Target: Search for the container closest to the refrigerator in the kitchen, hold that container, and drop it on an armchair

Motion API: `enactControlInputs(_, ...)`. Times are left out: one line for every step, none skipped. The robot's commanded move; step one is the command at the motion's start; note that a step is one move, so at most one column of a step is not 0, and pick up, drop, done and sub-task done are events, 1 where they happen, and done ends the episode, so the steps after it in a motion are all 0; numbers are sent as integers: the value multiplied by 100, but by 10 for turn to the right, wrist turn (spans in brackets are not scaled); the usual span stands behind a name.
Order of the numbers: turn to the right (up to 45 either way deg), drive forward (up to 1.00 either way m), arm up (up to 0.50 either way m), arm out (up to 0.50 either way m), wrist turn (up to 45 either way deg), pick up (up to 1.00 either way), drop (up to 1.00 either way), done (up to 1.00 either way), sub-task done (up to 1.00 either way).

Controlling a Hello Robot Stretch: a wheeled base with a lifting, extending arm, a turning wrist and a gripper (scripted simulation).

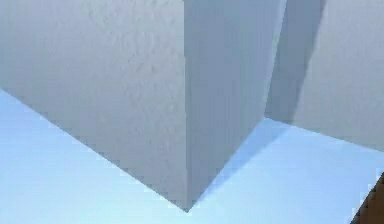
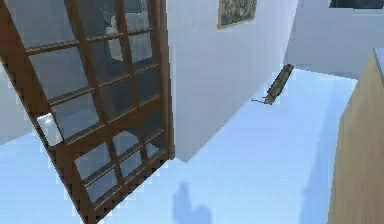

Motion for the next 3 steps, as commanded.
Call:
enactControlInputs(270, 0, 0, 0, 0, 0, 0, 0, 0)
enactControlInputs(0, 15, 0, 0, 0, 0, 0, 0, 0)
enactControlInputs(-450, 0, 0, 0, 0, 0, 0, 0, 0)
